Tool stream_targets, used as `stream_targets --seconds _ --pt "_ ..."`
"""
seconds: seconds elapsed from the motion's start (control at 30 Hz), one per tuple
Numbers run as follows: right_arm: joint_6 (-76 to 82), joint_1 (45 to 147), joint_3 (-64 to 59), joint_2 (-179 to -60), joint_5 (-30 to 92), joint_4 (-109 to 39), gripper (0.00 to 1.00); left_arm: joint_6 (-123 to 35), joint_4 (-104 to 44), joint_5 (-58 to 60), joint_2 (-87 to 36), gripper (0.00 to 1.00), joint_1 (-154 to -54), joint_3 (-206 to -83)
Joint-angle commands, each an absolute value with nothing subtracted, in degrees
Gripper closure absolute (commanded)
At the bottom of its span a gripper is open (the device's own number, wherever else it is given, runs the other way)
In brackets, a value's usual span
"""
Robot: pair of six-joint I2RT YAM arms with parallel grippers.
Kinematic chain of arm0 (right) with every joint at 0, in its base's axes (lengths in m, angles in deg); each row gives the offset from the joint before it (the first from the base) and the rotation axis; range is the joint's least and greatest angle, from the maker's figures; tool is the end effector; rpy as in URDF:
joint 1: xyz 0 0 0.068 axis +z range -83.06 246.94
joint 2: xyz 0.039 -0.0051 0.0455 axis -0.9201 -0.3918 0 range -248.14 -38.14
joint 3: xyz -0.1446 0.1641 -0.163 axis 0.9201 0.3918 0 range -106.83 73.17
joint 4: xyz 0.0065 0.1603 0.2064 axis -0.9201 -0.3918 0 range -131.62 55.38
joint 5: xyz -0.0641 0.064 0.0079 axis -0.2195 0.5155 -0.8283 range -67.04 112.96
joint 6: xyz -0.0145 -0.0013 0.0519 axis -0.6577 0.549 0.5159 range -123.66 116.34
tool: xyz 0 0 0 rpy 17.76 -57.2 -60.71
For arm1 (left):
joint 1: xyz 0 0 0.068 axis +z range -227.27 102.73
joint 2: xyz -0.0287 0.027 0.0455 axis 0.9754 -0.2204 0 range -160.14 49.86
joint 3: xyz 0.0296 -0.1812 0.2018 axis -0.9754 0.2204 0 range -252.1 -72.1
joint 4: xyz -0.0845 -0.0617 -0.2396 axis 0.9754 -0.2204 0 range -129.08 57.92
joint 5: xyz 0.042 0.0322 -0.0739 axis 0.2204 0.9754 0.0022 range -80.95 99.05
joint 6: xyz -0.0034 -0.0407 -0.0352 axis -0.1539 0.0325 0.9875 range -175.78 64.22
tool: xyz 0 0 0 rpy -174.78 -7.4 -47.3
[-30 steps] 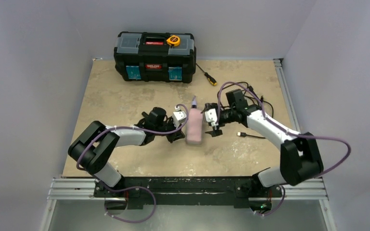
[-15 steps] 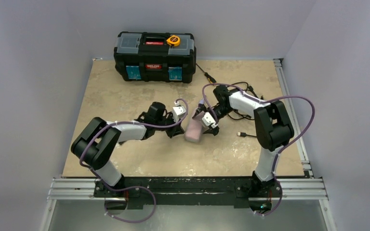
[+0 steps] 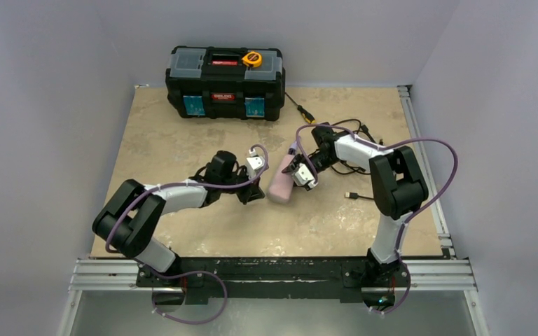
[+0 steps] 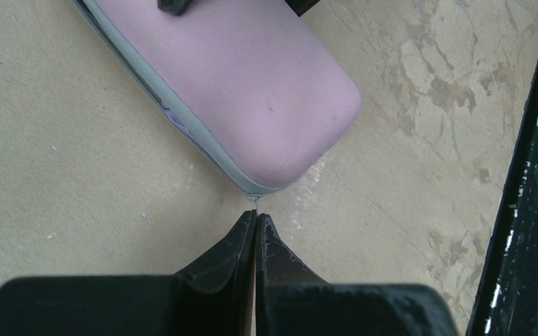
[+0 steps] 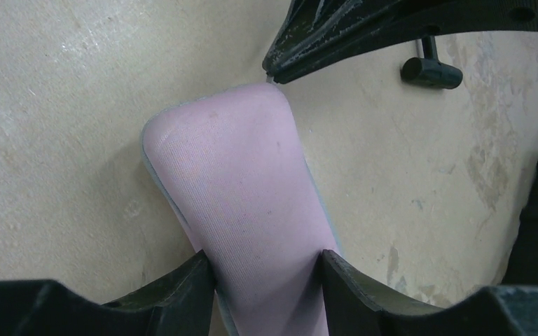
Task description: Open the umbrella
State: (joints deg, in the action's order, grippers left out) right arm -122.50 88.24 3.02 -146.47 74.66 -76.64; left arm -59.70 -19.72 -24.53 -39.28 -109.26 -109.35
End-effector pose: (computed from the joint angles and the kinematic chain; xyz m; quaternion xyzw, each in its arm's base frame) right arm 0.3150 0.1529 0.1652 -0.8556 0.2706 0.2285 0.3774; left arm 0.2392 -0.1726 0.1558 0.3841 0.7858 -0.3525 0.3327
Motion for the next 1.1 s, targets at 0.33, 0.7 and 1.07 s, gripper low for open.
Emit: stream_targets --seconds 0.33,0.7,1.07 --pt "-96.56 87.07 4.01 -142.78 68.15 -66.14 0.69 -48.46 -15.93 -20.88 -37.63 1.00 -110.16 -108.91" --pt "-121.22 87.12 13.11 -137.23 68.58 -75.45 0.71 -68.31 -9.44 -26.25 -36.15 0.45 -108.85 -106.26" --pt "-122.13 89.37 20.49 -132.38 68.03 -70.72 0.72 -73.48 0.65 -25.79 -44.12 0.50 -115.96 -105.12"
